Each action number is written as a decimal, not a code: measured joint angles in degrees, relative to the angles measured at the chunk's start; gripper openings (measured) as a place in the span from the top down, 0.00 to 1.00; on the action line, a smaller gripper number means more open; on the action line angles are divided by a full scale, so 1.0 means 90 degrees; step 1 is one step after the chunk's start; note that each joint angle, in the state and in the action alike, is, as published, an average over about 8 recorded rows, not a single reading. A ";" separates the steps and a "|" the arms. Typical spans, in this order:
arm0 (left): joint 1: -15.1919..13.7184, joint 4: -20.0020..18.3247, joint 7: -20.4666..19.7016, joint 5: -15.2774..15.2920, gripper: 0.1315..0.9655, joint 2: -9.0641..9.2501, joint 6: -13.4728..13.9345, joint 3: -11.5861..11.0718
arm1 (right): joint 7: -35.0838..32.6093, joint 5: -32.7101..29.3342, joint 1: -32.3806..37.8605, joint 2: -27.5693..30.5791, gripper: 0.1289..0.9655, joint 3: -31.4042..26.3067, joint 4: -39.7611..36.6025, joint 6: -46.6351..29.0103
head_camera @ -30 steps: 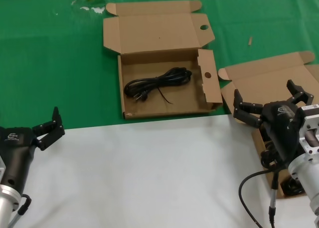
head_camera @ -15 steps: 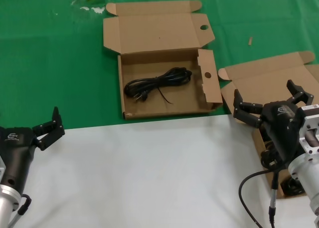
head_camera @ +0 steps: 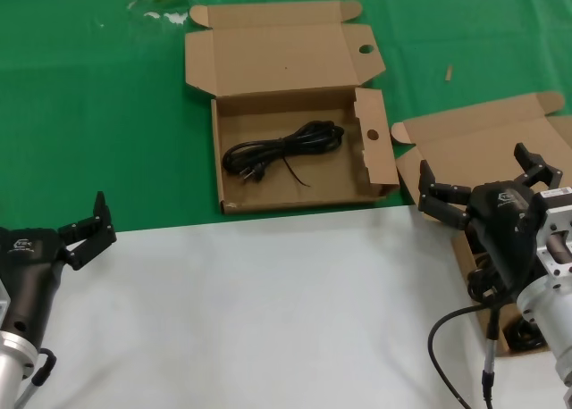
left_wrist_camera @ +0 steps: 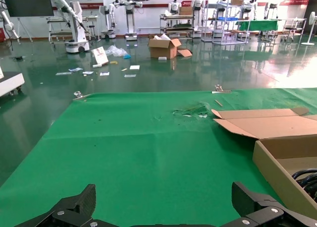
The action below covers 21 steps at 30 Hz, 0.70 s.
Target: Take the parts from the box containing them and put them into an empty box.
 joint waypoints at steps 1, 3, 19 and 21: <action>0.0000 0.0000 0.0000 0.0000 0.00 0.0000 0.0000 0.0000 | 0.0000 0.0000 0.0000 0.0000 0.00 0.0000 0.0000 0.0000; 0.0000 0.0000 0.0000 0.0000 0.00 0.0000 0.0000 0.0000 | 0.0000 0.0000 0.0000 0.0000 0.00 0.0000 0.0000 0.0000; 0.0000 0.0000 0.0000 0.0000 0.00 0.0000 0.0000 0.0000 | 0.0000 0.0000 0.0000 0.0000 0.00 0.0000 0.0000 0.0000; 0.0000 0.0000 0.0000 0.0000 0.00 0.0000 0.0000 0.0000 | 0.0000 0.0000 0.0000 0.0000 0.00 0.0000 0.0000 0.0000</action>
